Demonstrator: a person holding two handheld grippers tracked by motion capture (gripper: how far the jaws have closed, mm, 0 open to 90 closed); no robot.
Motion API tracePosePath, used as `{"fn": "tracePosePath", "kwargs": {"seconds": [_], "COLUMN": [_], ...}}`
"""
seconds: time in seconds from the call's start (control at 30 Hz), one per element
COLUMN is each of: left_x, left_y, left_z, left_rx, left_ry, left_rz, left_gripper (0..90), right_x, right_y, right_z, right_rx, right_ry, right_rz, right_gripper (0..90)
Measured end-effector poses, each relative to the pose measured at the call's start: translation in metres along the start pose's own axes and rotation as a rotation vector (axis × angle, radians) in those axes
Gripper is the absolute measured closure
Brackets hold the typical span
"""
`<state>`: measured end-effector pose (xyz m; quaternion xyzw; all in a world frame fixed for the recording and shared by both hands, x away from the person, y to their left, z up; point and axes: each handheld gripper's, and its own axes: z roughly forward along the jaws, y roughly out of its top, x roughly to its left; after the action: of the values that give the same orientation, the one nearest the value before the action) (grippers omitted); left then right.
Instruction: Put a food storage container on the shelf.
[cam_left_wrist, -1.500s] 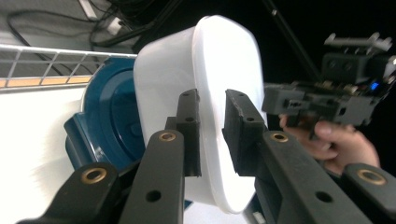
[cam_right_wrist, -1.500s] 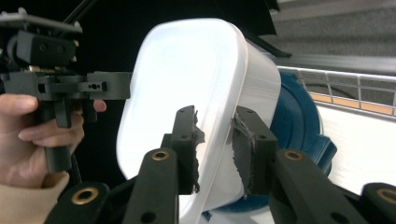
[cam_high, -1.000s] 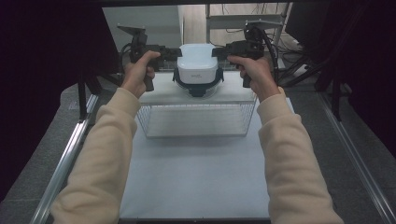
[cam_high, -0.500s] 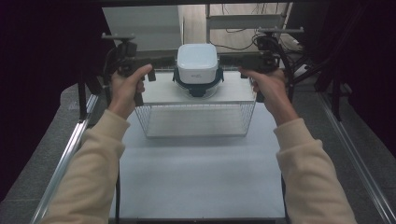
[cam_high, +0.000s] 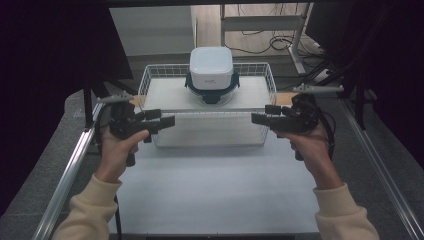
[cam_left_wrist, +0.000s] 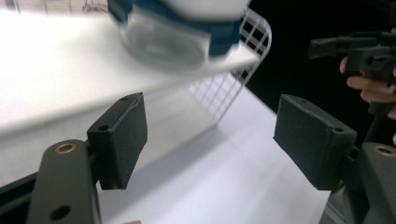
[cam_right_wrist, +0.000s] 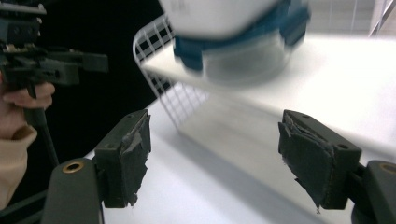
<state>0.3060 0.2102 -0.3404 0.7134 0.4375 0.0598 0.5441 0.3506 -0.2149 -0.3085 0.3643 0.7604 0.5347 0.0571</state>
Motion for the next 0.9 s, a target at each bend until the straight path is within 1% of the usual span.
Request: {"fn": "tracePosePath", "kwargs": {"seconds": [0.03,0.1,0.13,0.17,0.2,0.27,0.33,0.4,0.47,0.57,0.67,0.77,0.9], "left_x": [0.001,0.002,0.002,0.003,0.003,0.004,0.005,0.007,0.011,0.016,0.019,0.02,0.021], "left_y": [-0.008,-0.023,-0.03,-0.039,-0.044,-0.056,-0.069,-0.079,-0.088,-0.097,-0.104,-0.108,-0.109], "left_z": [0.001,0.002,0.003,0.005,0.007,0.011,0.017,0.021,0.025,0.029,0.031,0.031,0.03], "left_rx": [0.014,0.034,0.043,0.05,0.058,0.08,0.104,0.118,0.134,0.161,0.173,0.18,0.178], "left_ry": [-0.004,0.008,0.014,0.032,0.043,0.06,0.082,0.093,0.1,0.109,0.113,0.119,0.125], "left_rz": [-0.003,0.002,0.006,0.008,0.012,0.02,0.029,0.027,0.023,0.014,0.001,-0.002,0.001], "left_gripper": [22.7,22.7,22.7,22.7,22.7,22.8,22.7,22.8,22.8,23.1,23.4,23.4,23.4], "right_x": [-0.002,-0.005,-0.007,-0.009,-0.011,-0.013,-0.016,-0.018,-0.021,-0.025,-0.027,-0.028,-0.027], "right_y": [-0.008,-0.024,-0.032,-0.04,-0.049,-0.062,-0.076,-0.088,-0.101,-0.117,-0.127,-0.132,-0.133], "right_z": [0.001,0.004,0.006,0.008,0.011,0.015,0.02,0.024,0.028,0.035,0.038,0.039,0.036], "right_rx": [0.01,0.041,0.049,0.061,0.079,0.111,0.14,0.164,0.197,0.258,0.285,0.299,0.284], "right_ry": [-0.009,-0.042,-0.049,-0.054,-0.062,-0.068,-0.064,-0.065,-0.077,-0.094,-0.106,-0.111,-0.114], "right_rz": [-0.002,-0.017,-0.02,-0.017,-0.017,-0.014,-0.009,-0.011,-0.002,0.0,-0.001,0.009,0.008], "right_gripper": [24.8,24.9,24.8,24.8,24.8,24.8,24.8,24.7,24.7,24.5,24.4,24.1,23.8]}}
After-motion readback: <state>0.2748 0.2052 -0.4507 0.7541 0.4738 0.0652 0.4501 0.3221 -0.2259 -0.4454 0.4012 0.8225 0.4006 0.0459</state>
